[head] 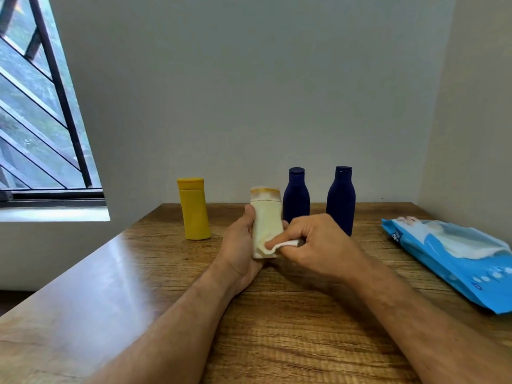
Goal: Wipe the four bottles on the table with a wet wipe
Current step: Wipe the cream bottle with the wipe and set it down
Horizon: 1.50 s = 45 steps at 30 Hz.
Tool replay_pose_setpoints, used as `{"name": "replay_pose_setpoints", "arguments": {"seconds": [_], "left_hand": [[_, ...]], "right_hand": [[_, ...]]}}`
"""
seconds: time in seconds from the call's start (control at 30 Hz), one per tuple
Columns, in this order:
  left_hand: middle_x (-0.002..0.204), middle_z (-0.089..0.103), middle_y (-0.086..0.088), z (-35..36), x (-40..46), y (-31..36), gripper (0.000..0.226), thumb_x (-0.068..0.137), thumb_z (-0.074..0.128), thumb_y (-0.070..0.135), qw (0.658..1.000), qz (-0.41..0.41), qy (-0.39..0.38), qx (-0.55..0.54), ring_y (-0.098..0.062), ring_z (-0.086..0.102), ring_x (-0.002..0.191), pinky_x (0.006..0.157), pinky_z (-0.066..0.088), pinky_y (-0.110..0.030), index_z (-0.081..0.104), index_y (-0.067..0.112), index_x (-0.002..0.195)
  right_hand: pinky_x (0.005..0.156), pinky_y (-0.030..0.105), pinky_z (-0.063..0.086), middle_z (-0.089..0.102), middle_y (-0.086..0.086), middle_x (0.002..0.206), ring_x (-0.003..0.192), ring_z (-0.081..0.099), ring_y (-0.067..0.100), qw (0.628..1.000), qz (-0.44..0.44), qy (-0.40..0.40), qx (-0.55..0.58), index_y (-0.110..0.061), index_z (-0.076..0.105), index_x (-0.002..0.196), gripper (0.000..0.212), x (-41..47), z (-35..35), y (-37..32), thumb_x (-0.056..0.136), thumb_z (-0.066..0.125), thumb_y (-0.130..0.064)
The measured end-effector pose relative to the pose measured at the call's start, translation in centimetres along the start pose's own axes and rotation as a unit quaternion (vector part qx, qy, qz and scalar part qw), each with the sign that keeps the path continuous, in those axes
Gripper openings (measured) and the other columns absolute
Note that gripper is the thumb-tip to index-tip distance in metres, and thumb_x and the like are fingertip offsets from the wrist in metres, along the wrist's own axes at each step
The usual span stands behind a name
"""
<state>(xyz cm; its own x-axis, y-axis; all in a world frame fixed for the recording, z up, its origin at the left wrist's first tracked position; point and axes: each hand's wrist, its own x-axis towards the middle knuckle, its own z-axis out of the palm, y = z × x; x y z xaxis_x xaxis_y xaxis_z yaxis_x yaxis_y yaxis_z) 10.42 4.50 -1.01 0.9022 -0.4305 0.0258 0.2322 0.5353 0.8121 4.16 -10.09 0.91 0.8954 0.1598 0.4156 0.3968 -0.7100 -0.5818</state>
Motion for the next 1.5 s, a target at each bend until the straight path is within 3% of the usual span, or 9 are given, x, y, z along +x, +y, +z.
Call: {"name": "replay_pose_setpoints", "arguments": {"seconds": [0.2,0.4,0.5,0.63,0.8,0.9,1.1,1.37,1.5], "left_hand": [[0.104,0.072,-0.016,0.3,-0.4,-0.6,0.045,0.102,0.041,0.043,0.997,-0.03,-0.039,0.062,-0.027,0.065,0.09,0.089,0.049,-0.044,0.064,0.012,0.126],[0.129,0.064,-0.027,0.4,-0.4,0.0,0.055,0.104,0.038,0.045,0.999,-0.025,-0.027,-0.02,-0.036,0.062,0.121,0.098,0.052,-0.049,0.055,0.001,0.132],[0.118,0.061,-0.026,-0.1,0.0,0.3,0.057,0.102,0.042,0.047,0.998,-0.014,-0.003,-0.062,-0.035,0.063,0.109,0.084,0.059,-0.048,0.051,0.001,0.134],[0.121,0.067,-0.02,0.0,-0.5,0.0,0.052,0.103,0.04,0.046,0.998,-0.011,-0.046,0.03,-0.034,0.064,0.112,0.099,0.05,-0.049,0.06,0.006,0.13],[0.093,0.068,-0.011,0.5,-0.3,-1.0,0.046,0.101,0.043,0.049,0.983,0.018,-0.066,0.172,-0.019,0.061,0.076,0.069,0.046,-0.035,0.066,0.017,0.125],[0.09,0.068,-0.011,0.7,-0.5,-0.8,0.043,0.103,0.041,0.042,0.989,0.02,-0.057,0.136,-0.02,0.061,0.075,0.068,0.045,-0.036,0.069,0.014,0.117],[0.097,0.072,-0.02,0.8,-0.7,-0.2,0.039,0.104,0.04,0.029,0.998,0.028,-0.045,0.022,-0.028,0.07,0.088,0.094,0.051,-0.045,0.066,0.001,0.114],[0.108,0.073,-0.007,0.8,-0.6,0.2,0.038,0.094,0.051,0.02,0.997,0.027,-0.059,0.04,-0.018,0.064,0.079,0.066,0.045,-0.035,0.065,0.025,0.129],[0.103,0.072,-0.014,0.8,-0.9,0.3,0.056,0.075,0.063,0.014,0.999,0.037,-0.03,0.016,-0.023,0.066,0.08,0.071,0.053,-0.039,0.058,0.008,0.131]], "right_hand": [[0.072,0.014,0.051,0.066,-0.011,0.093,0.081,0.059,0.001,0.973,-0.01,0.232,0.02,-0.031,0.076,0.106,0.02,0.3,-0.6,0.2,0.09,0.068,-0.021],[0.063,0.01,0.046,0.065,-0.02,0.081,0.078,0.06,-0.007,0.998,-0.025,0.043,0.048,-0.029,0.079,0.099,0.014,0.3,0.3,-0.2,0.086,0.074,-0.028],[0.066,0.007,0.045,0.065,-0.031,0.074,0.079,0.059,-0.016,0.999,-0.018,-0.01,0.039,-0.03,0.079,0.097,0.015,0.4,0.5,-0.3,0.085,0.077,-0.024],[0.072,0.009,0.049,0.071,-0.021,0.085,0.084,0.064,-0.006,0.997,-0.021,0.077,0.023,-0.032,0.078,0.097,0.018,0.3,0.3,-0.5,0.085,0.074,-0.019],[0.071,0.005,0.049,0.067,-0.012,0.093,0.085,0.06,-0.004,0.967,-0.019,0.254,0.025,-0.029,0.075,0.108,0.022,0.2,-0.5,-0.1,0.088,0.072,-0.021],[0.075,0.011,0.051,0.066,-0.017,0.095,0.09,0.06,-0.003,0.978,-0.037,0.2,0.038,-0.032,0.075,0.107,0.023,0.1,-0.6,-0.1,0.087,0.072,-0.022],[0.09,0.031,0.056,0.074,-0.017,0.099,0.096,0.067,0.0,0.998,-0.053,0.009,0.031,-0.035,0.078,0.1,0.021,0.3,0.6,-0.1,0.083,0.077,-0.023],[0.065,0.01,0.046,0.067,-0.014,0.086,0.077,0.06,0.002,0.977,-0.052,0.202,0.046,-0.035,0.076,0.102,0.024,0.2,-0.4,-0.3,0.088,0.07,-0.016],[0.064,0.012,0.048,0.069,-0.011,0.084,0.075,0.061,0.006,0.983,-0.057,0.162,0.069,-0.031,0.076,0.105,0.023,0.1,-0.3,-0.3,0.088,0.071,-0.017]]}}
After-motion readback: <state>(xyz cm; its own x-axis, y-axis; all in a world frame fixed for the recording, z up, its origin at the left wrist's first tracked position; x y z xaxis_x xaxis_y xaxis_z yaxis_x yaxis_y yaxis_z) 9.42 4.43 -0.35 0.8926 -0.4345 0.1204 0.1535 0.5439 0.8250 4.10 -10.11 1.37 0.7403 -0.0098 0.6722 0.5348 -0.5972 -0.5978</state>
